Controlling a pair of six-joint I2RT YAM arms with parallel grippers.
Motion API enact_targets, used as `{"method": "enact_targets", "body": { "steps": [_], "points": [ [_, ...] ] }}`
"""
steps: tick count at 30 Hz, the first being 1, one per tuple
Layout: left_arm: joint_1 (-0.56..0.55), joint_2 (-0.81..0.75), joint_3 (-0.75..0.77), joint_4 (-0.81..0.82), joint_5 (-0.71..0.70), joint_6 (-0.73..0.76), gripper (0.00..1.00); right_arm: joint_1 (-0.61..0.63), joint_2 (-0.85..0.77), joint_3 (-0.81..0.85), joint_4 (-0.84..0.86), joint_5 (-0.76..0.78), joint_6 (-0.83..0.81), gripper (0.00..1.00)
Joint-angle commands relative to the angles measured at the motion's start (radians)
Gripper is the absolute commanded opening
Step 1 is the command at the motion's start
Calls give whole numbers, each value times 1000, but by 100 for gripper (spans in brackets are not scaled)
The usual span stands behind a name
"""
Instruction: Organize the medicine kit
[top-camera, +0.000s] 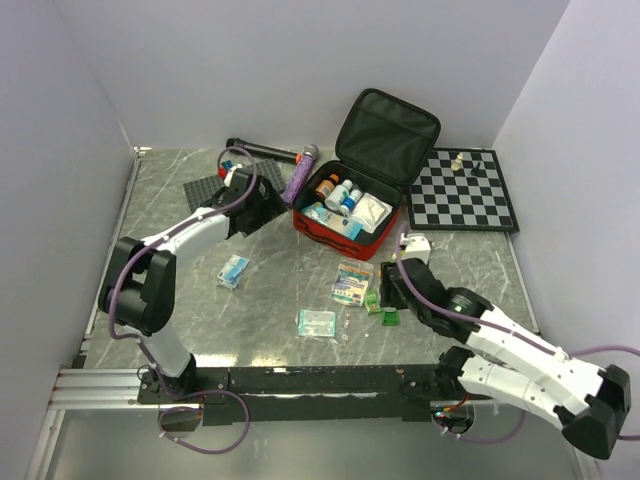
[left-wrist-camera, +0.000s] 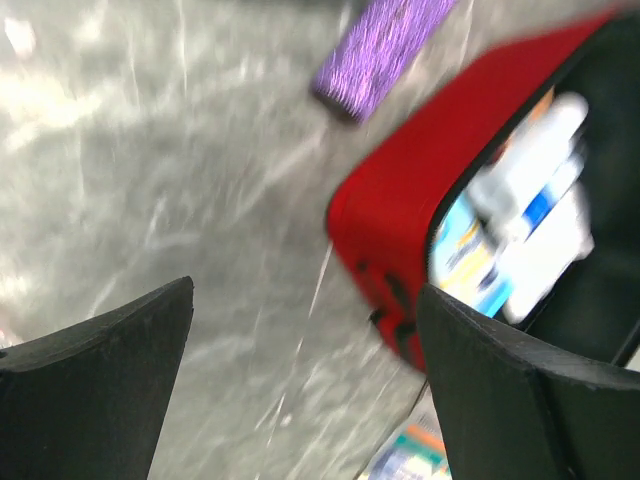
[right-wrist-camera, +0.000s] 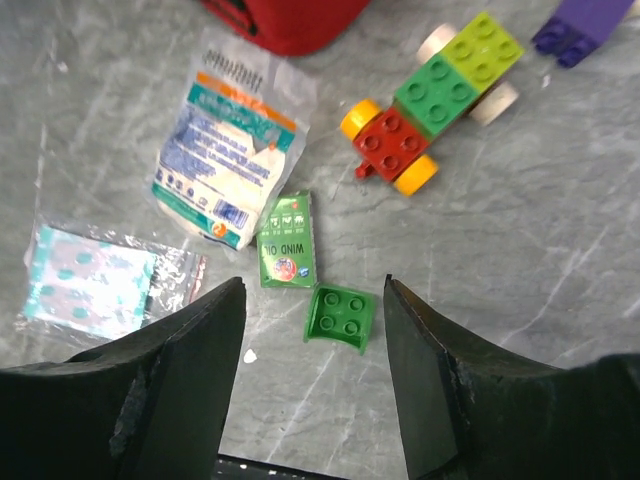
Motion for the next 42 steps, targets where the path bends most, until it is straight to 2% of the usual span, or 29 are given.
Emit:
{"method": "enact_targets", "body": {
  "steps": [1, 7, 13, 17, 22, 30, 37, 42],
  "points": [
    [-24, -3, 66, 51, 78, 73, 96, -11, 54, 53, 85, -57, -26, 64],
    [-24, 108, 228, 9, 106, 142, 96, -13, 56, 82, 72, -47, -23, 65],
    [-30, 166, 251, 68, 205, 167, 96, -17, 15, 74, 39, -13, -28, 66],
    [-46, 214, 275, 3, 181, 199, 96, -20, -1, 83, 13, 15, -37, 66],
    [-55, 226, 231, 28, 189, 214, 99, -23, -12, 88, 6, 35, -57, 66],
    [-55, 269, 238, -9, 183, 251, 67, -27, -18, 105, -9, 64, -75, 66],
    [-52, 232, 168, -40, 147, 282, 48, -28, -19, 100, -4, 70, -83, 66],
    [-50, 185, 96, -38, 170, 296, 24, -30, -15, 103, 0, 75, -89, 66]
  ]
}}
